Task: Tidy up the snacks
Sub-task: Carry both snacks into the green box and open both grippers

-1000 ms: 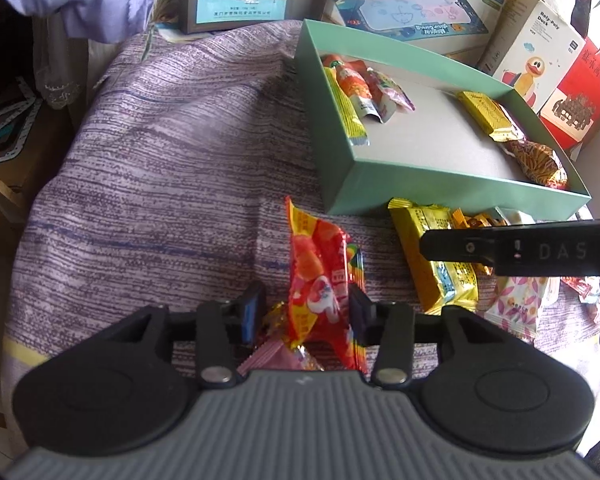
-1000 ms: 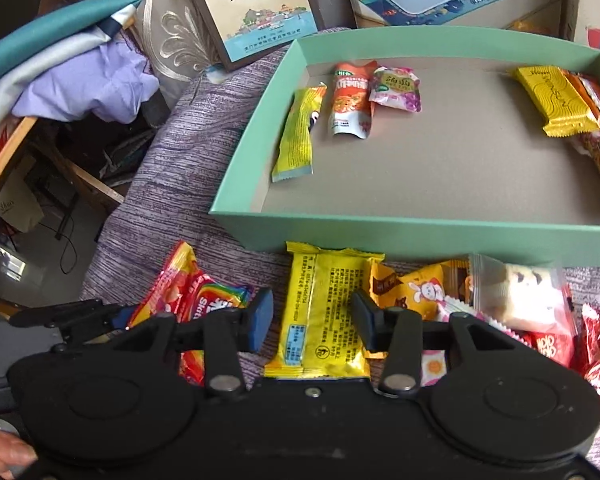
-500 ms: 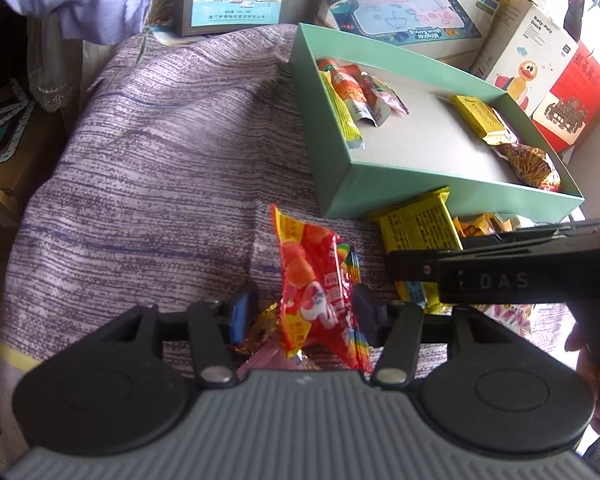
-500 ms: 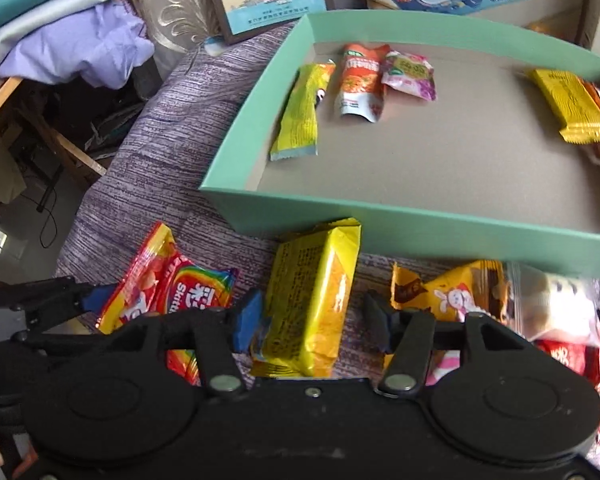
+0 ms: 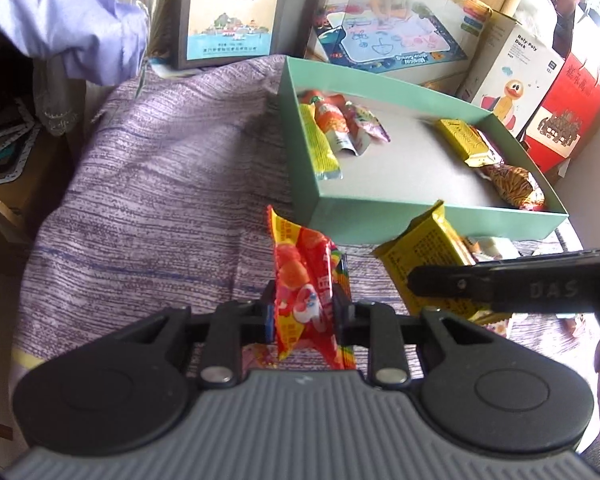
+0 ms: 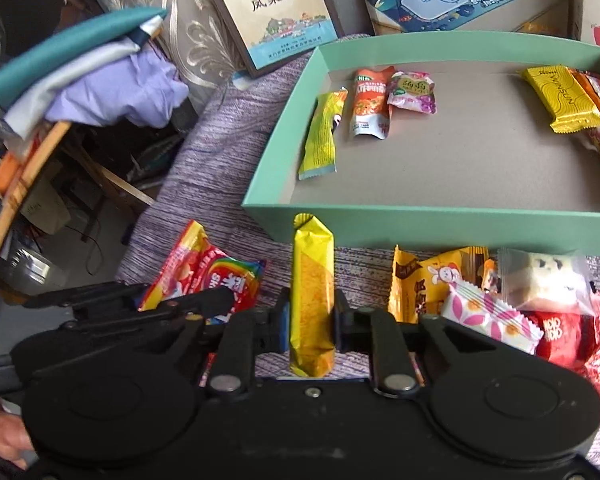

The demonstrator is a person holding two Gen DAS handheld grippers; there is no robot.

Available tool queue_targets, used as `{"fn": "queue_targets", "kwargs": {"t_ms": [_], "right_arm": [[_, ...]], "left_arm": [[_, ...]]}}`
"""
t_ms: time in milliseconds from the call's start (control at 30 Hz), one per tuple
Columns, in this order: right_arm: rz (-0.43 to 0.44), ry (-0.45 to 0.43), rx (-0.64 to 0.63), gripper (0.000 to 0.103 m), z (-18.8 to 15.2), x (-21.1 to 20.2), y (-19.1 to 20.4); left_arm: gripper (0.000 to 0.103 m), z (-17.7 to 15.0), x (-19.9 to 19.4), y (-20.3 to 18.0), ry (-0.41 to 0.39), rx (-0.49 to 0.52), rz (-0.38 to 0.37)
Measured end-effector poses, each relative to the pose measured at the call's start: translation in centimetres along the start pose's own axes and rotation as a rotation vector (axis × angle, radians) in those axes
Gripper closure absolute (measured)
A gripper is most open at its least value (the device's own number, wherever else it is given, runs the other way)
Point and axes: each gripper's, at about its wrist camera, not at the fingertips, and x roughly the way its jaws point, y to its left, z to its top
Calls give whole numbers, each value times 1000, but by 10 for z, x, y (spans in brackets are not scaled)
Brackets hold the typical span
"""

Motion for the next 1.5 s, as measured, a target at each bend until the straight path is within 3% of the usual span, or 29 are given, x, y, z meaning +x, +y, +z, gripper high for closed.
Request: {"fn": "queue_targets", "kwargs": {"t_ms": [233, 500, 767, 1033, 1067, 1100, 1133, 1167, 1200, 1500], "right_arm": [[14, -113, 25, 84, 14, -53, -19], [-132, -226, 98, 84, 47, -92, -86], [-194, -216, 157, 84, 76, -71, -148], [-122, -156, 212, 82, 89, -32, -169], [-127, -151, 216, 80, 89, -30, -170], [-147, -156, 208, 69, 89, -30, -171], [-167, -167, 197, 50, 89, -31, -171], [-179, -181, 191, 39, 88, -34, -170], [-187, -200, 183, 23, 86, -38, -169], [-204, -261, 129, 1, 78, -66, -147]], "left_arm": [[78, 19, -25, -19, -45, 10, -39], [78, 69, -1, -70, -48, 79, -73], [78, 107, 67, -123, 23, 98, -105], [78, 116, 112, -148, 80, 88, -142], [75, 115, 116, -150, 85, 90, -140], [62, 113, 118, -153, 87, 102, -118], [49, 111, 121, -155, 90, 122, -87], [23, 109, 123, -156, 90, 137, -52], [12, 107, 123, -155, 82, 145, -20], [1, 101, 97, -144, 72, 132, -2]]}}
